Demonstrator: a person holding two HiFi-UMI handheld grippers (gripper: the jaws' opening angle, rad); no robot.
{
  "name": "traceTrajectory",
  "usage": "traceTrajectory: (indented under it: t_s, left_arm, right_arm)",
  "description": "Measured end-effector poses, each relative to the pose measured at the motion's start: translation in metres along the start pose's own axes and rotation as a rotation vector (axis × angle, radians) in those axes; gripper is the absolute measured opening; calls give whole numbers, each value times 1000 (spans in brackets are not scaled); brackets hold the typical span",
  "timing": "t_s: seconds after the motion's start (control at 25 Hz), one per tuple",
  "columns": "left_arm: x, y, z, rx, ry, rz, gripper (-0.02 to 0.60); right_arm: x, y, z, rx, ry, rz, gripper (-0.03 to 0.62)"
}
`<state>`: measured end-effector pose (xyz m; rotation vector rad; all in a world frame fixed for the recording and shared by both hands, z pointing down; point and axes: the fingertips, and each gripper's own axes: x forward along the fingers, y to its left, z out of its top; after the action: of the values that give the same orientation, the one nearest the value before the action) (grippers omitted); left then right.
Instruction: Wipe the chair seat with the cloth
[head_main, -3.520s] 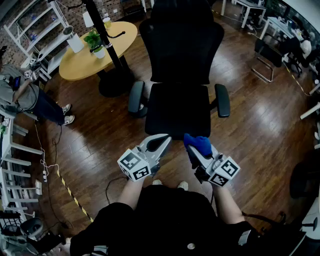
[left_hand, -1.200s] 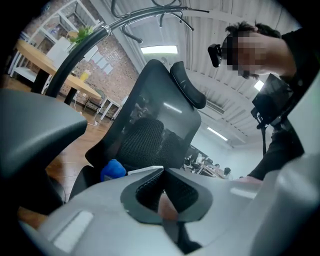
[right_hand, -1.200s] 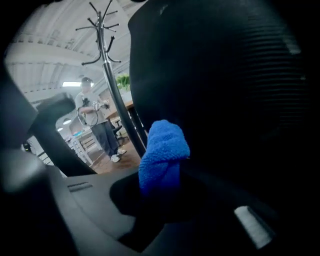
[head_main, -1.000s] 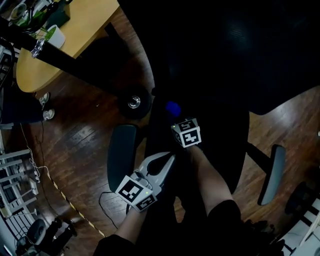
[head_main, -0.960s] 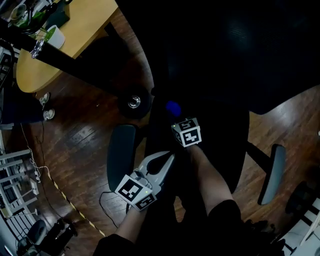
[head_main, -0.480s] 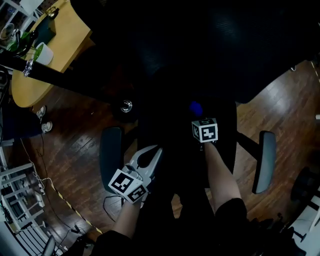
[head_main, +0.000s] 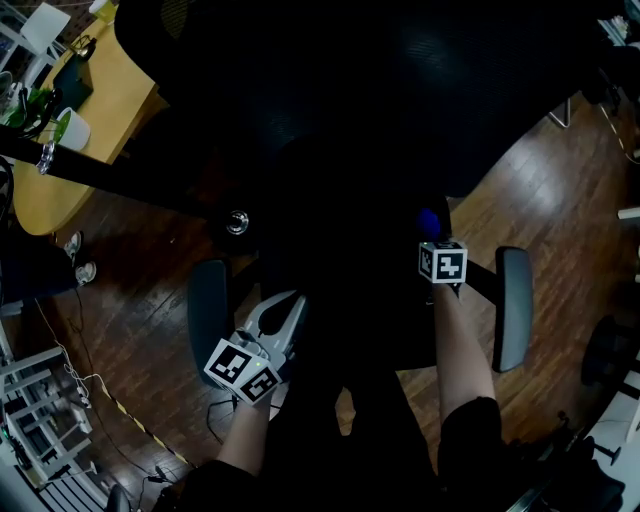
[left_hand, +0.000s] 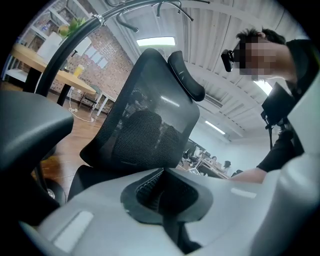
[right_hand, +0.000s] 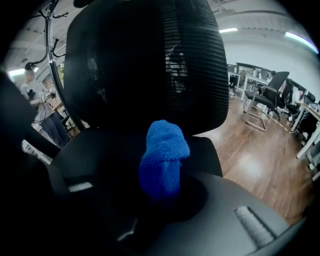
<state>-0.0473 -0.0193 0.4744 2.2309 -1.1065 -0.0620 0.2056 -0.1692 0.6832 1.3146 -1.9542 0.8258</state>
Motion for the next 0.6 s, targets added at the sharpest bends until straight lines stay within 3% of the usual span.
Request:
traceTrajectory:
  t_s: [0.12, 0.24, 0.36, 0.6]
  left_arm:
    - [-1, -1, 1, -5, -7, -8, -8]
    - [-4, -1, 0, -29, -23, -7, -8]
    - [-4, -3, 1, -48, -39, -9, -8]
    - [-16, -13, 12, -45, -63, -21, -8]
  right_arm:
    - [-4, 1, 5, -32, 5, -42, 40]
    - [3, 14, 9, 5, 5, -7, 39]
    - [15, 61, 17, 18, 41, 90, 38]
    - [32, 222, 32, -84, 92, 381, 40]
